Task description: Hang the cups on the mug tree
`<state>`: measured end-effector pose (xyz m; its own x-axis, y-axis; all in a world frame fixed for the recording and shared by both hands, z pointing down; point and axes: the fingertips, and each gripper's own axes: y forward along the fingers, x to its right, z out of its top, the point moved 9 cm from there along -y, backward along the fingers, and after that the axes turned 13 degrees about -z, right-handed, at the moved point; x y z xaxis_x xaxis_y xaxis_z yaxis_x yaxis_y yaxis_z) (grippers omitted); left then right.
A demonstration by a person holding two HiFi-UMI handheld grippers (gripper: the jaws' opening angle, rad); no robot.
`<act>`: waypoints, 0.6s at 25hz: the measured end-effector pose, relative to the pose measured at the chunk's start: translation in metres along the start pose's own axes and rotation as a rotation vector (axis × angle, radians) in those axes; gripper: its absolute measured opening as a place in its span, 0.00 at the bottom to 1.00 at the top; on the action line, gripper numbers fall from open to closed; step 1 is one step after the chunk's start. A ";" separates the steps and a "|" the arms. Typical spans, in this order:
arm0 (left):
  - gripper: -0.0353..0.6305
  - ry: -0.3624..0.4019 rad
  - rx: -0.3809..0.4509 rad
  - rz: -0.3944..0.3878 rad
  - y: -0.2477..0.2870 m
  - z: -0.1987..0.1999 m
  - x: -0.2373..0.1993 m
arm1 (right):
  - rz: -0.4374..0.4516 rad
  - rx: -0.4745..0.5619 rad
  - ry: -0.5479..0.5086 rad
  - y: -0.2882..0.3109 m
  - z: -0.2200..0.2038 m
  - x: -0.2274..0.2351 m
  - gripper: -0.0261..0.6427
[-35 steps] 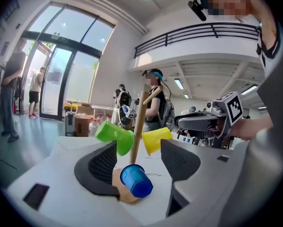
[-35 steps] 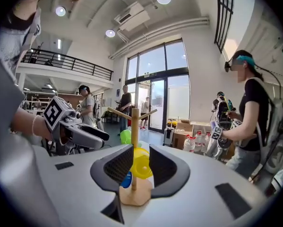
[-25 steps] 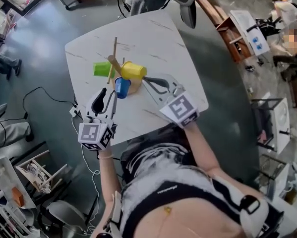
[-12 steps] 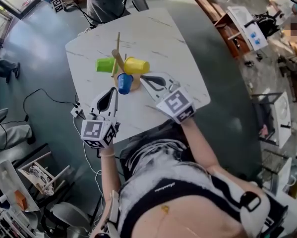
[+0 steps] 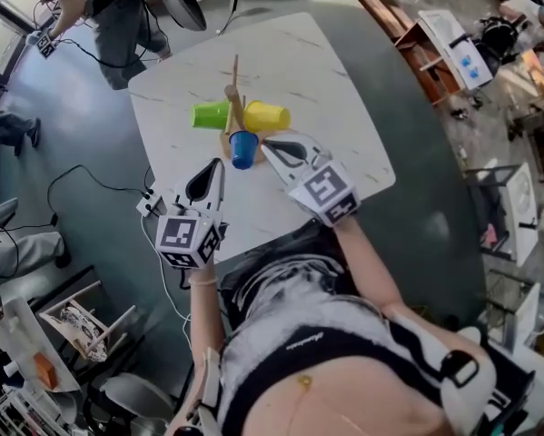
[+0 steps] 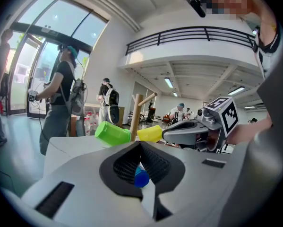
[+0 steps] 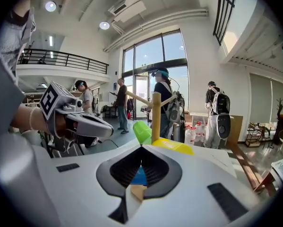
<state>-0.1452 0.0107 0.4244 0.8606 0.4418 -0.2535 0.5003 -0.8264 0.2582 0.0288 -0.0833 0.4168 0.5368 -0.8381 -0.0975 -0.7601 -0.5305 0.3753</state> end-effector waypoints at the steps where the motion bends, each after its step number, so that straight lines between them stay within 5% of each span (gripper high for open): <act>1: 0.06 0.003 -0.001 -0.001 -0.002 -0.001 -0.003 | -0.002 -0.002 0.000 0.002 0.000 -0.003 0.04; 15: 0.06 0.008 -0.007 -0.074 -0.002 -0.003 -0.017 | -0.072 -0.019 0.025 0.009 -0.007 -0.018 0.04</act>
<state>-0.1604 0.0057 0.4311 0.8219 0.5046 -0.2644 0.5633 -0.7890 0.2453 0.0149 -0.0718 0.4278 0.5989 -0.7943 -0.1019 -0.7124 -0.5866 0.3852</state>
